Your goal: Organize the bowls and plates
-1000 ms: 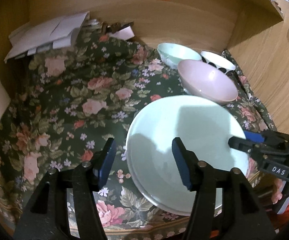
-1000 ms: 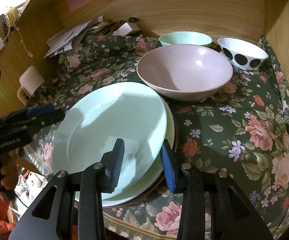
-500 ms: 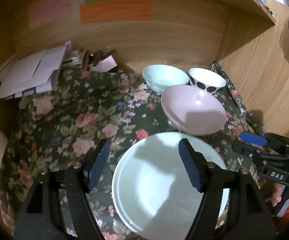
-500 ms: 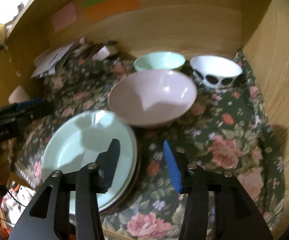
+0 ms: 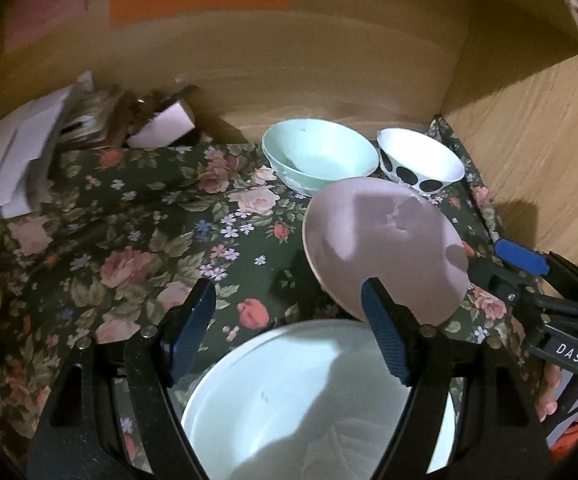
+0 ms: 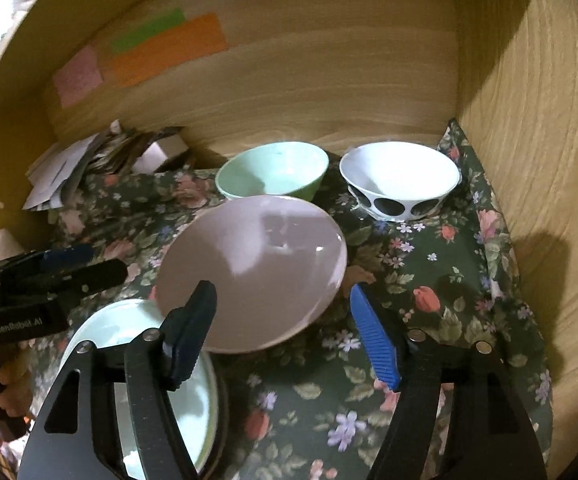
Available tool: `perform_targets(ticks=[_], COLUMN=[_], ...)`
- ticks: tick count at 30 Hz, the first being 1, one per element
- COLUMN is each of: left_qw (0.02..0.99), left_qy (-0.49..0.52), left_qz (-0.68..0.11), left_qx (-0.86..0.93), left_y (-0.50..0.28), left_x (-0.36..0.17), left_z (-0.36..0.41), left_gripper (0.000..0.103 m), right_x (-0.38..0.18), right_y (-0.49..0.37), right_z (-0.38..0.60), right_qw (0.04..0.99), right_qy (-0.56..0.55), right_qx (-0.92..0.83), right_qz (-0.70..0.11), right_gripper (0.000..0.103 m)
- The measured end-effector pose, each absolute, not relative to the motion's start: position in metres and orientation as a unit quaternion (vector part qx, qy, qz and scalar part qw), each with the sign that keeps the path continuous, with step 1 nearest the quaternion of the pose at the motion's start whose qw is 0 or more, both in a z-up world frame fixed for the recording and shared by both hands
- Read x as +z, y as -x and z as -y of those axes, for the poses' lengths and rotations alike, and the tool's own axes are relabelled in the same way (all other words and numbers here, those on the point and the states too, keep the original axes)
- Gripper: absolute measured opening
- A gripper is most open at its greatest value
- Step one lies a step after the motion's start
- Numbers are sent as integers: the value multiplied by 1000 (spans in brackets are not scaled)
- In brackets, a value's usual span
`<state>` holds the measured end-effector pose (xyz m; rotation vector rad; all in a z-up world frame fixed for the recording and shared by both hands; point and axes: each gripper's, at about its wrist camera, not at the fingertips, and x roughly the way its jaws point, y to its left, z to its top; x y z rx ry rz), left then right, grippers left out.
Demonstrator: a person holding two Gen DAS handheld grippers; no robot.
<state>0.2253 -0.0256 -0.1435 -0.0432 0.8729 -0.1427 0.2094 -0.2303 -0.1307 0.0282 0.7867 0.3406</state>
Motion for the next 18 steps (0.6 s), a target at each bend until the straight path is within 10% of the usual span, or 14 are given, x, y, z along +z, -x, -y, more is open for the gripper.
perform_targets(ticks=[11, 18], left_qw=[884, 877], left_qy=[26, 22], left_qz=[-462, -471], left_qx=[-71, -90], left_y=[-267, -278], left_x=[-184, -193], left_z=[36, 45], left_gripper=[69, 46], right_x=[-164, -174], right_y=[-242, -251], right_z=[232, 231], right_qw=[896, 887], right_qy=[-27, -31], right_qx=[160, 168], right_qz=[-414, -428], right_gripper=[65, 40])
